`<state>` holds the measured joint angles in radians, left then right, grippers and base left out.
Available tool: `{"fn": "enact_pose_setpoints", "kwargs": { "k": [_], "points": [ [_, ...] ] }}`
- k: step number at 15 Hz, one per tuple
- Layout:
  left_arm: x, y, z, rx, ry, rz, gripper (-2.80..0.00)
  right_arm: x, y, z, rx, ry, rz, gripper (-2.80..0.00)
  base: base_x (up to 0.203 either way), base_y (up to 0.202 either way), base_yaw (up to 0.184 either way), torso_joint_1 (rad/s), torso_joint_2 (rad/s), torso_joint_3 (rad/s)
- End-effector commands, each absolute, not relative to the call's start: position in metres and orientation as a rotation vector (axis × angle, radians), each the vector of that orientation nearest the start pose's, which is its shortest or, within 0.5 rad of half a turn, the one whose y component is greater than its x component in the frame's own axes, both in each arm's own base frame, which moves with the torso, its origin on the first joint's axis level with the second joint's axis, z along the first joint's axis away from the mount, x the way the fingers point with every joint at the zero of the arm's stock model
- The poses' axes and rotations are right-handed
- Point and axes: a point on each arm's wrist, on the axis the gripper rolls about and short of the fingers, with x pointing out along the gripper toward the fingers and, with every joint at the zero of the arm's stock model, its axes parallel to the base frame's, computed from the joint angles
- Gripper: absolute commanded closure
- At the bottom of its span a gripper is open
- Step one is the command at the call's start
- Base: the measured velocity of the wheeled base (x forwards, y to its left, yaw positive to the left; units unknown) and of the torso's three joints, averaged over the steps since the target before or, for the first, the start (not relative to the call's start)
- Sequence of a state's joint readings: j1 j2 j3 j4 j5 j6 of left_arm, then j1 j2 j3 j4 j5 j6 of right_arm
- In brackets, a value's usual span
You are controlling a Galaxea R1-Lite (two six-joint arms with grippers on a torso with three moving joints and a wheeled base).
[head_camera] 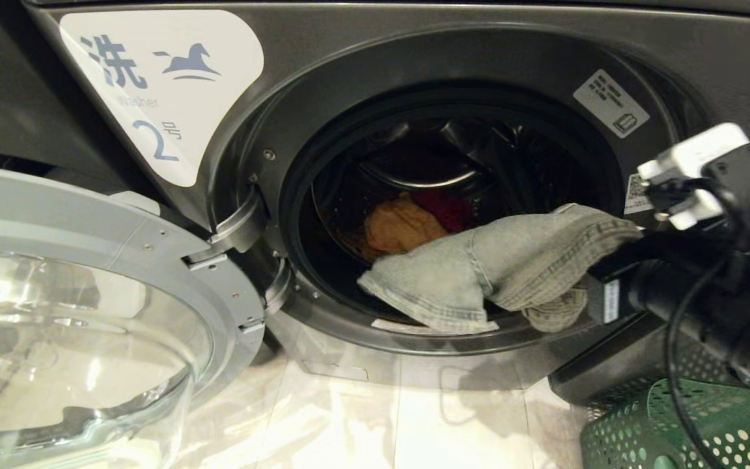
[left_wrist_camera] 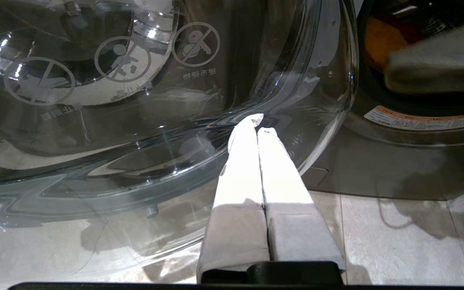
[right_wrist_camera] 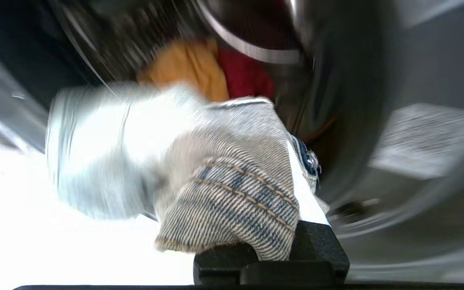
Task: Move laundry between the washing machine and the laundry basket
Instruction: Pick a cloth and place it into the basket
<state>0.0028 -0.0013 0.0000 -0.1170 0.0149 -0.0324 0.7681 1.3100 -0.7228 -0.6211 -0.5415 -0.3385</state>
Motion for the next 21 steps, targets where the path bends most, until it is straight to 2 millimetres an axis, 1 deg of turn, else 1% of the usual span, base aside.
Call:
{"fn": "enact_pose_setpoints", "kwargs": {
  "k": [1,3,6,9,12,21],
  "points": [
    [-0.02,0.0,0.076,-0.031,-0.078,0.017,0.0,0.119,0.101,0.284,-0.299,-0.211,0.258,0.0,0.0,0.0,0.0,0.0,0.0,0.0],
    [-0.02,0.0,0.076,-0.031,-0.078,0.017,0.0,0.098,0.082,0.287,-0.331,-0.237,0.276,0.0,0.0,0.0,0.0,0.0,0.0,0.0],
    [-0.02,0.0,0.076,-0.031,-0.078,0.017,0.0,0.07,0.054,0.276,-0.39,-0.2,0.294,0.0,0.0,0.0,0.0,0.0,0.0,0.0],
    [-0.02,0.0,0.076,-0.031,-0.078,0.017,0.0,0.052,0.038,0.267,-0.424,-0.169,0.306,0.0,0.0,0.0,0.0,0.0,0.0,0.0],
    [-0.02,0.0,0.076,-0.031,-0.078,0.017,0.0,0.047,0.033,0.261,-0.435,-0.163,0.329,0.0,0.002,0.003,-0.038,0.002,0.0,0.002],
    [-0.02,0.0,0.076,-0.031,-0.078,0.017,0.0,0.046,0.032,0.258,-0.444,-0.155,0.318,0.0,0.0,0.009,-0.172,0.003,0.0,0.002]
  ]
}}
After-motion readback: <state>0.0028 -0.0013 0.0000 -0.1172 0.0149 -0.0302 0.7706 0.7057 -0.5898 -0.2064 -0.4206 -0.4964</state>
